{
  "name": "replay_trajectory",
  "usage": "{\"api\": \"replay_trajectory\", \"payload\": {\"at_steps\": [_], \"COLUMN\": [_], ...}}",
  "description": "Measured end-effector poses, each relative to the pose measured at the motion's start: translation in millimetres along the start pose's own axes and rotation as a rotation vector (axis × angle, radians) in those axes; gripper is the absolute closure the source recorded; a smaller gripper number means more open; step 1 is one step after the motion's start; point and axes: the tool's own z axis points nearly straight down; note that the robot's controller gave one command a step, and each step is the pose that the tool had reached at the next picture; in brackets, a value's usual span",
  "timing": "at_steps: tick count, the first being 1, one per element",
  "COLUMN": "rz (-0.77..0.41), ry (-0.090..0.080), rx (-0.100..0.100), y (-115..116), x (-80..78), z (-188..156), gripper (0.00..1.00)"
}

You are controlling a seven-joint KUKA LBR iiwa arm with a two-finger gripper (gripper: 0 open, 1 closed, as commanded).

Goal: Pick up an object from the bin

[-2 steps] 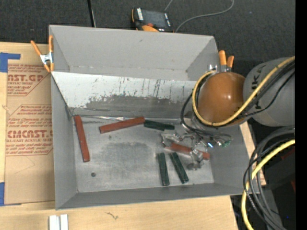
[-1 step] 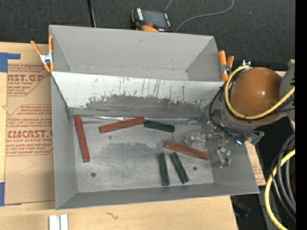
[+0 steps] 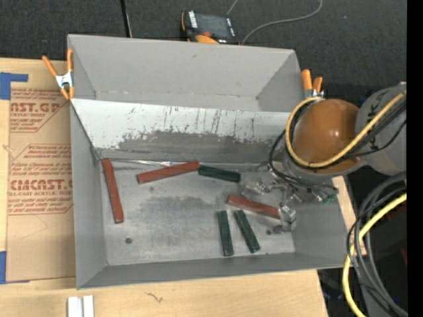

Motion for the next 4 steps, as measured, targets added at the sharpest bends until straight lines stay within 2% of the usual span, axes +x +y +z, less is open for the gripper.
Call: {"api": "replay_trajectory", "payload": {"at_steps": [1, 2, 3, 4], "rz": [0.003, -0.263, -0.263, -0.186], "ry": [-0.009, -0.001, 0.001, 0.005], "rx": [0.003, 0.006, 0.000, -0.006], "y": [-1, 5, 6, -6], "x": [-3.4, 6.8, 7.4, -14.6], "z": [-4, -153, -150, -54], "gripper": [1.00, 1.00, 0.00, 0.00]}}
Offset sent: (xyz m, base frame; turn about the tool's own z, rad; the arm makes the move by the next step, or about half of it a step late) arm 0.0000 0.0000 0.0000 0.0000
